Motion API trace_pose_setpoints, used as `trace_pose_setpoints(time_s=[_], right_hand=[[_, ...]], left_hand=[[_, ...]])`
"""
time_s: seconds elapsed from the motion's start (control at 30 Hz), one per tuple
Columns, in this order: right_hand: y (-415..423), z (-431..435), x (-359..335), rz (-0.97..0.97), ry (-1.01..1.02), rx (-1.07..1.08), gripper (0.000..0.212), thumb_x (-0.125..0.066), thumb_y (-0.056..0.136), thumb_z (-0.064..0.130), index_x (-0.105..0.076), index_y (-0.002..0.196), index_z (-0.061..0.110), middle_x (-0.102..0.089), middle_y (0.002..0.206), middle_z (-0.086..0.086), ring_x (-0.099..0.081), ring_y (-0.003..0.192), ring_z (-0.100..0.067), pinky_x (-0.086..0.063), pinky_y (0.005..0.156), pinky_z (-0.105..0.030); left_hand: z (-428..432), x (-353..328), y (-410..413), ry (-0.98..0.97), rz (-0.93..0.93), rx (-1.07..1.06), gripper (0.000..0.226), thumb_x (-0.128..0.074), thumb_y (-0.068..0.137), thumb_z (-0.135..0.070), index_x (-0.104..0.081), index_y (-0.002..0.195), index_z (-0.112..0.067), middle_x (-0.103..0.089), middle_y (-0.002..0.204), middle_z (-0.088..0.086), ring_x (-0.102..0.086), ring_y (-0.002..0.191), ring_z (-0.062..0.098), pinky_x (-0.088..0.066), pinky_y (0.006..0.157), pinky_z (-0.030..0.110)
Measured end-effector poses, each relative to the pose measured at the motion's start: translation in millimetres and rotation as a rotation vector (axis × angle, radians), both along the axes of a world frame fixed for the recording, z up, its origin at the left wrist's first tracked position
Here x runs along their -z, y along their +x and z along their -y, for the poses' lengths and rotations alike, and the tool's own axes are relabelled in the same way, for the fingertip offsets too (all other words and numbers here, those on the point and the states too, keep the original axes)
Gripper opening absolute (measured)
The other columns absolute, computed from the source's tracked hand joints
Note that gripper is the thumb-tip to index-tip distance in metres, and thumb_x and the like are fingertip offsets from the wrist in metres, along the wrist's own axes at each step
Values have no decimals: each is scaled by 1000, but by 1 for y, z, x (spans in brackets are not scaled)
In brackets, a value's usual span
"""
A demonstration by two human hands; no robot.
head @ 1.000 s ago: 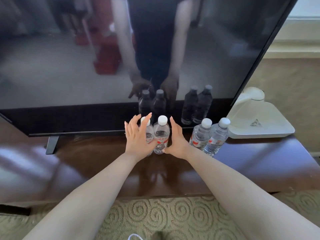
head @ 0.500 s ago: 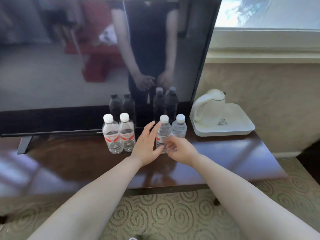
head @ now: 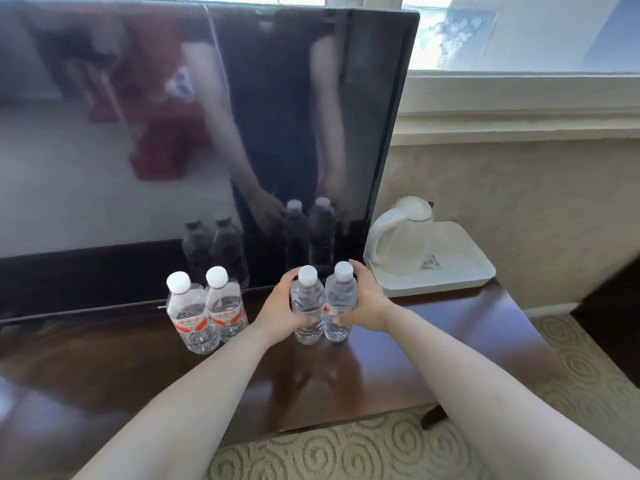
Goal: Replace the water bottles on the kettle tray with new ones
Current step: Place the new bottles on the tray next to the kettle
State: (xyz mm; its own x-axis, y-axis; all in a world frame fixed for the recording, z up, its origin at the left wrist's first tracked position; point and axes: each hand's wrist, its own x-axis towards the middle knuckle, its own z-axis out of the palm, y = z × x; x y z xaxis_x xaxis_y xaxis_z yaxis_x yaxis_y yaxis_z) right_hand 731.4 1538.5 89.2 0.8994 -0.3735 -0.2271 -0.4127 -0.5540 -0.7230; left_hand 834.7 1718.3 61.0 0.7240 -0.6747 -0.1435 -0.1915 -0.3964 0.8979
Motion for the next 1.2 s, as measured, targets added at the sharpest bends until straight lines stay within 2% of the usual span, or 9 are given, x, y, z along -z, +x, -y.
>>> trace_pose_setpoints(time_s=[0.1, 0.17, 0.23, 0.37, 0.53, 0.7, 0.9, 1.1, 1.2], right_hand=[[12, 1, 0, 44, 26, -114, 45, -79, 70, 11, -50, 104, 11, -58, 103, -8, -56, 96, -19, -50, 95, -52], [11, 3, 1, 110, 49, -125, 37, -77, 72, 3, -53, 101, 5, -61, 100, -15, -56, 91, -15, -54, 91, -34], [6, 5, 1, 176, 80, -135, 40, -77, 73, 3, -56, 107, 6, -63, 103, -13, -59, 93, -13, -50, 84, -20], [0, 11, 6, 155, 42, -75, 57, -85, 70, 22, -52, 116, 24, -62, 111, 4, -62, 105, -15, -51, 91, -36], [-14, 39, -5, 70, -106, -135, 51, -86, 65, 29, -55, 107, 28, -65, 101, 10, -63, 95, -12, -51, 83, -35], [-50, 90, -31, 14, -269, -119, 54, -84, 65, 34, -51, 107, 32, -61, 97, 13, -59, 89, -14, -40, 66, -23], [-88, 176, -61, 20, -329, 46, 54, -85, 58, 38, -50, 100, 40, -63, 88, 19, -61, 85, -16, -46, 70, -30], [-90, 275, -78, 56, -337, 122, 61, -84, 54, 45, -52, 105, 38, -66, 90, 16, -63, 87, -16, -48, 74, -31], [-84, 321, -73, 84, -292, 157, 56, -84, 53, 45, -52, 98, 38, -68, 90, 12, -65, 87, -19, -53, 77, -35]], left_hand=[[3, 7, 8, 29, -29, 76, 87, -83, 66, -14, -34, 131, -45, -60, 121, -13, -57, 116, 10, -44, 85, 17], [4, 11, 11, 28, -24, 85, 86, -82, 62, -19, -36, 128, -48, -61, 122, -11, -58, 117, 13, -46, 90, 24], [5, 11, 15, 37, -12, 85, 84, -82, 57, -23, -39, 122, -53, -62, 119, -12, -59, 114, 12, -49, 95, 33], [11, 6, 23, 79, 40, 150, 83, -84, 50, -27, -42, 114, -57, -62, 113, -15, -62, 108, 12, -54, 94, 42], [34, -2, 11, 89, 71, 253, 78, -85, 51, -26, -42, 107, -59, -63, 106, -15, -63, 104, 14, -55, 92, 46], [89, -10, -21, 46, 65, 336, 69, -84, 52, -32, -43, 102, -59, -64, 102, -22, -63, 99, 6, -56, 91, 42], [190, -25, -50, -76, 3, 350, 84, -89, 59, -19, -43, 125, -43, -64, 117, -12, -62, 113, 13, -51, 100, 39], [297, -45, -49, -147, 60, 335, 83, -88, 63, -9, -42, 125, -39, -61, 115, -13, -58, 105, 5, -43, 85, 13], [345, -49, -42, -131, 114, 325, 73, -87, 64, -11, -48, 123, -28, -61, 110, -11, -60, 103, 9, -48, 88, 22]])
